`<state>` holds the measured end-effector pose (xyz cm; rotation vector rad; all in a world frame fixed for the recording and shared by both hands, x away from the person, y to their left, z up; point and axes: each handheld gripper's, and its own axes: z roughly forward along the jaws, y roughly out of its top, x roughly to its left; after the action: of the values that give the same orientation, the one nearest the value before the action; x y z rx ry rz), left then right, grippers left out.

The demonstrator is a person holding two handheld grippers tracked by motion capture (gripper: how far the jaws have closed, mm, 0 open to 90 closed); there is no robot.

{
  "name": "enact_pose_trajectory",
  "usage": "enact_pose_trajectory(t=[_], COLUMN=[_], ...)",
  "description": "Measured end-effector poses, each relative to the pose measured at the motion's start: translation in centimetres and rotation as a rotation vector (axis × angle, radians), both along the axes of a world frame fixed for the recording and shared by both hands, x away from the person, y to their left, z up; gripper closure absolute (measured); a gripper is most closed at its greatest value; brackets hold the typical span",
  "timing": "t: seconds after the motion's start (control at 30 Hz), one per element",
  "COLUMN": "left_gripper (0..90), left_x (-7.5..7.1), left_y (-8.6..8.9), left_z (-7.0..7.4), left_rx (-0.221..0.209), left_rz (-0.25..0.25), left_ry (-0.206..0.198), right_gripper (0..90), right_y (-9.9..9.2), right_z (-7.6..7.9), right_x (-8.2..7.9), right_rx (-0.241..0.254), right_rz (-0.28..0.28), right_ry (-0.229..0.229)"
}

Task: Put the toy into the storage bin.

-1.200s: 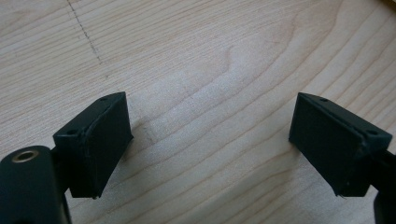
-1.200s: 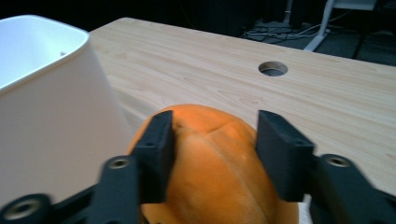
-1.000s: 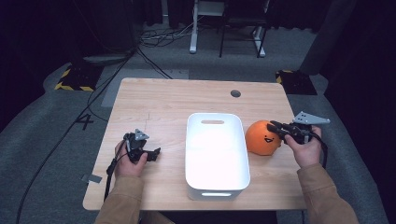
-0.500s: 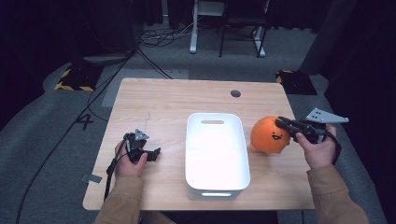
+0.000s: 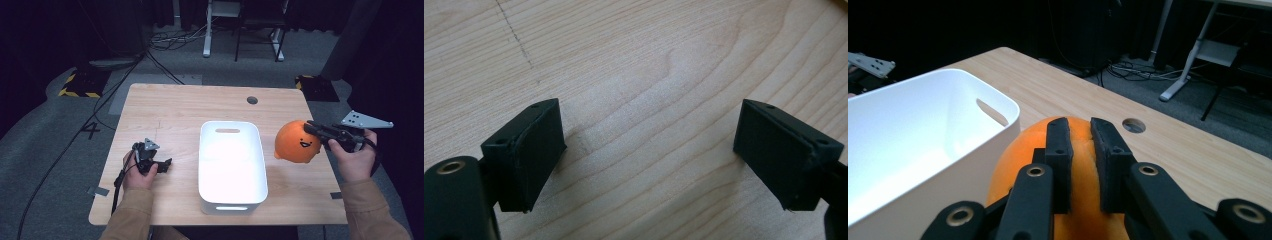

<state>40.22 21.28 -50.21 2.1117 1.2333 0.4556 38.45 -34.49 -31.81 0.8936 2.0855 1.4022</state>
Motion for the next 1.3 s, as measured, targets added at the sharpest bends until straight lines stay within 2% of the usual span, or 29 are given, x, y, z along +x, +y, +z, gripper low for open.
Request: enact_pose_trajectory(t=[0.37, 0.83, 1.1, 1.3], left_gripper=[13.2, 13.2, 13.2, 13.2], left_x=[0.0, 0.0, 0.0, 0.0], left_y=[0.0, 0.0, 0.0, 0.0], left_z=[0.0, 0.0, 0.0, 0.0], left_rx=[0.0, 0.0, 0.001, 0.0], left_rz=[0.0, 0.0, -0.001, 0.0], left_ry=[0.0, 0.0, -0.001, -0.001], right_gripper=[79.4, 79.5, 79.6, 79.6], right_y=[0.5, 2.8, 4.5, 6.1], right_z=[2.5, 6.4, 7.7, 8.1], right_x=[-0.3, -0.2, 0.2, 0.8], right_rx=[0.018, 0.017, 0.02, 0.018], right_rz=[0.037, 0.1, 0.134, 0.165], right_ry=[-0.021, -0.077, -0.084, -0.086])
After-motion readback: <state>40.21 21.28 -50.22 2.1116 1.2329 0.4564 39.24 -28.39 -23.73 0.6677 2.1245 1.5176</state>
